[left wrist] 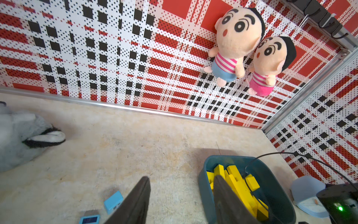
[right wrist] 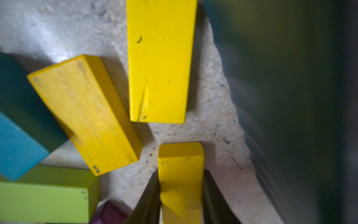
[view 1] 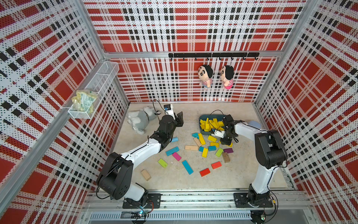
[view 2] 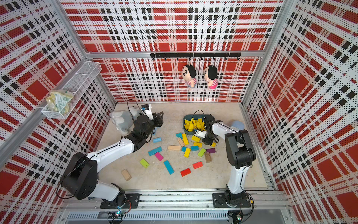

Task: Pick out the yellow building blocks
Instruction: Pick up the building block from the center of the board, then place the building block in the storage box.

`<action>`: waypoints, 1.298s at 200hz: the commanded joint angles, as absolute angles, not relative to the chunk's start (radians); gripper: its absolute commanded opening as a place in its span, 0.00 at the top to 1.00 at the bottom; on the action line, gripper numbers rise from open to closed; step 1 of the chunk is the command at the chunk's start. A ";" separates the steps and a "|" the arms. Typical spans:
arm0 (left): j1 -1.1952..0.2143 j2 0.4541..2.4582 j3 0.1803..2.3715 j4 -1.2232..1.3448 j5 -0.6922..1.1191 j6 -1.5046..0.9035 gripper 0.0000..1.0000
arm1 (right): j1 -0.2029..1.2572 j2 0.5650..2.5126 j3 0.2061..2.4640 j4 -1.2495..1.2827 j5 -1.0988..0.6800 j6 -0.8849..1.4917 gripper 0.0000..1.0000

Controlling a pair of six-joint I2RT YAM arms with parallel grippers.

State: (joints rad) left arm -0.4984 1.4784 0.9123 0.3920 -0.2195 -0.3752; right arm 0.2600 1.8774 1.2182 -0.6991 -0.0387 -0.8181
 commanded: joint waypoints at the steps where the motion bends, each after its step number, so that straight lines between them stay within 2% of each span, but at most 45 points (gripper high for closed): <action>1: -0.485 1.464 0.964 0.368 -0.204 -0.331 0.45 | 0.269 1.847 1.205 -0.684 -0.046 -0.825 0.84; 23: -0.476 1.460 0.968 0.361 -0.206 -0.331 0.45 | 0.282 1.771 1.191 -0.695 -0.048 -0.825 0.89; 65: -0.475 1.467 0.998 0.262 -0.298 -0.321 0.45 | 0.338 1.581 1.171 -0.716 -0.090 -0.739 0.94; 81: -0.473 1.458 0.987 0.262 -0.324 -0.319 0.45 | 0.348 1.524 1.175 -0.610 -0.143 -0.609 0.98; 99: -0.471 1.441 0.976 0.257 -0.358 -0.321 0.44 | 0.351 1.496 1.145 -0.384 -0.129 -0.330 1.00; 118: -0.465 1.433 0.980 0.207 -0.408 -0.331 0.43 | 0.360 1.544 1.165 -0.257 -0.028 -0.019 1.00; 146: -0.437 1.420 0.977 0.131 -0.465 -0.364 0.41 | 0.360 1.713 1.340 -0.384 0.075 0.263 1.00; 160: -0.420 1.406 0.976 0.095 -0.501 -0.411 0.40 | 0.360 1.794 1.417 -0.442 0.080 0.296 1.00; 212: -0.312 1.313 0.879 0.086 -0.405 -0.508 0.38 | 0.338 1.955 1.536 -0.478 0.078 0.344 0.99; 235: -0.286 1.291 0.859 0.071 -0.380 -0.521 0.38 | 0.334 2.000 1.565 -0.484 0.074 0.349 0.94; 259: -0.285 1.275 0.854 0.048 -0.379 -0.512 0.38 | 0.331 2.030 1.586 -0.505 0.081 0.338 0.81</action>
